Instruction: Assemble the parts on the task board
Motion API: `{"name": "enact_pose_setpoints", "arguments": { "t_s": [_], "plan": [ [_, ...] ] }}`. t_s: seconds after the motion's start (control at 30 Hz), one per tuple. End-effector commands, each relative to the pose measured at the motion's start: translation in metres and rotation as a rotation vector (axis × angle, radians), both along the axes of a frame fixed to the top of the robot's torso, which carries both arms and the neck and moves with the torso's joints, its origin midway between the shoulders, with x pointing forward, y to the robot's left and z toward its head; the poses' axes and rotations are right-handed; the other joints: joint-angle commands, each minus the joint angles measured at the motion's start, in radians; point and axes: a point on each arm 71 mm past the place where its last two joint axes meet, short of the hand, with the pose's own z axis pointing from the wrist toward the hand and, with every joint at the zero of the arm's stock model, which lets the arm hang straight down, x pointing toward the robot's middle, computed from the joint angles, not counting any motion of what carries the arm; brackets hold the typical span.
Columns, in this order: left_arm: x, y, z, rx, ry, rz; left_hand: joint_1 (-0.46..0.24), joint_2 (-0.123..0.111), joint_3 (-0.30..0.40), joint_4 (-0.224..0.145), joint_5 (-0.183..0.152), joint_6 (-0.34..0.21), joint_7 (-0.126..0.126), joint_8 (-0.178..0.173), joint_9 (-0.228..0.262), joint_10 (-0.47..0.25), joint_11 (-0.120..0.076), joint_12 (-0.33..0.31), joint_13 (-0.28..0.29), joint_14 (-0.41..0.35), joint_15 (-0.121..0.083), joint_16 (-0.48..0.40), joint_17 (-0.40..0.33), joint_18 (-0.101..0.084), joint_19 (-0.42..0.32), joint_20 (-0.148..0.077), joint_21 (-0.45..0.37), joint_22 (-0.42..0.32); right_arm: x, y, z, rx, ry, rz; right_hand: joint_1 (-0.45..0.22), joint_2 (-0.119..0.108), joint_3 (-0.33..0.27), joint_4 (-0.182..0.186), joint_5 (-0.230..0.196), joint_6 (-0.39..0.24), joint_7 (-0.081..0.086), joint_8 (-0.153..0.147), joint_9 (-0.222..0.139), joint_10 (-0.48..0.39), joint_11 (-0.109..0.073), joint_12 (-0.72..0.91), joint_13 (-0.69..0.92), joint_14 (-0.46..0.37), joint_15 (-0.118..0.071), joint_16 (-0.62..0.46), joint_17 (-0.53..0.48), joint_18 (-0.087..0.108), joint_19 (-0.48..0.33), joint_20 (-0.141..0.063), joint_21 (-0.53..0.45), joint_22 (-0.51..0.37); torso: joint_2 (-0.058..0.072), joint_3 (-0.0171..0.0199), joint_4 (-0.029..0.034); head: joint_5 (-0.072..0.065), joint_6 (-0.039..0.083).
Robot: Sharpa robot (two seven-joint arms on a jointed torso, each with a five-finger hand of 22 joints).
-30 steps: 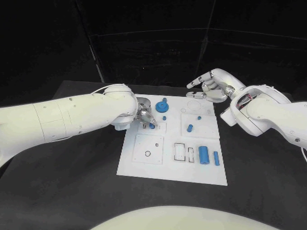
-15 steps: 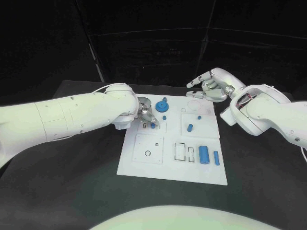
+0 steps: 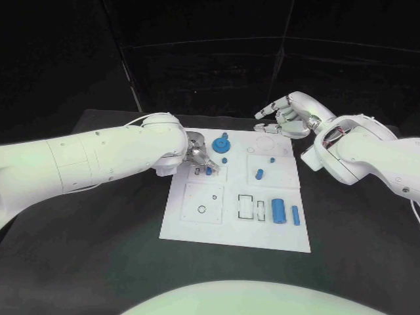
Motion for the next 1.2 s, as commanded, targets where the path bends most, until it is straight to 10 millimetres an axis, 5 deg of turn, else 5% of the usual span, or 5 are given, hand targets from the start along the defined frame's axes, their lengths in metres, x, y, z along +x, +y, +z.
{"name": "enact_pose_setpoints", "arguments": {
  "t_s": [0.03,0.3,0.67,0.77,1.2],
  "plan": [
    [0.0,0.0,0.002,-0.007,-0.004,0.002,0.004,0.009,-0.039,0.017,-0.027,0.008,0.0,-0.006,0.0,0.004,-0.001,0.008,0.003,0.104,-0.009,0.003,0.263,-0.01,0.012,-0.008,0.005,0.013,0.001,-0.001,0.003,0.008,-0.022,-0.009,0.005,-0.002,-0.003,-0.003,0.007,0.003,0.002,0.002,-0.002,-0.006,-0.002,-0.006,-0.004,0.051,-0.006,-0.009,0.014,0.022,-0.013,0.001,-0.008,-0.013,-0.001,-0.0015,0.0002,-0.002,0.002],
    [0.002,0.0,0.027,-0.078,-0.019,0.01,0.017,0.013,-0.112,0.044,-0.048,0.003,0.001,-0.01,0.0,-0.002,-0.001,0.0,-0.008,0.104,-0.01,0.003,0.263,-0.008,0.007,-0.009,-0.005,0.002,0.004,-0.005,0.002,0.009,-0.024,-0.021,0.004,-0.002,-0.004,-0.002,0.007,0.002,0.002,0.001,-0.002,-0.007,-0.001,-0.007,-0.005,0.05,-0.006,-0.01,0.012,0.022,-0.015,0.001,-0.01,-0.016,-0.001,-0.0002,0.0005,-0.008,0.005],
    [0.027,0.024,0.081,-0.07,-0.058,0.034,0.104,0.031,-0.194,0.045,-0.048,-0.058,0.031,-0.063,-0.022,-0.061,0.023,-0.064,-0.077,0.104,0.01,0.003,0.263,0.004,-0.014,0.007,-0.054,-0.051,0.01,-0.011,0.0,0.002,-0.02,-0.044,0.004,-0.002,-0.004,-0.002,0.007,0.001,0.002,0.001,-0.002,-0.006,-0.001,-0.005,-0.003,0.05,-0.005,-0.01,0.013,0.022,-0.016,0.001,-0.01,-0.017,0.001,-0.0001,0.001,-0.005,0.016],
    [0.037,0.033,0.085,-0.052,-0.052,0.053,0.125,0.04,-0.215,0.046,-0.048,-0.07,0.039,-0.077,-0.029,-0.096,0.032,-0.108,-0.124,0.104,0.017,0.003,0.263,0.009,-0.025,0.013,-0.075,-0.072,0.011,-0.01,0.0,0.002,-0.019,-0.042,0.004,-0.003,-0.005,-0.002,0.007,0.001,0.002,0.001,-0.002,-0.006,-0.001,-0.005,-0.003,0.05,-0.005,-0.009,0.014,0.022,-0.015,0.002,-0.009,-0.015,0.002,-0.0016,-0.0003,-0.004,0.018],
    [0.064,0.053,0.071,0.036,-0.02,0.125,0.144,0.048,-0.23,0.045,-0.048,-0.069,0.041,-0.083,-0.032,-0.099,0.034,-0.108,-0.124,0.104,0.02,0.003,0.263,0.008,-0.024,0.017,-0.074,-0.07,0.011,-0.005,-0.001,0.002,-0.014,-0.029,0.003,-0.002,-0.005,-0.001,0.008,0.001,0.002,0.001,-0.002,-0.005,-0.001,-0.005,-0.002,0.051,-0.005,-0.009,0.015,0.022,-0.015,0.002,-0.009,-0.015,0.002,-0.0014,-0.0014,0.009,0.02]
  ]
}}
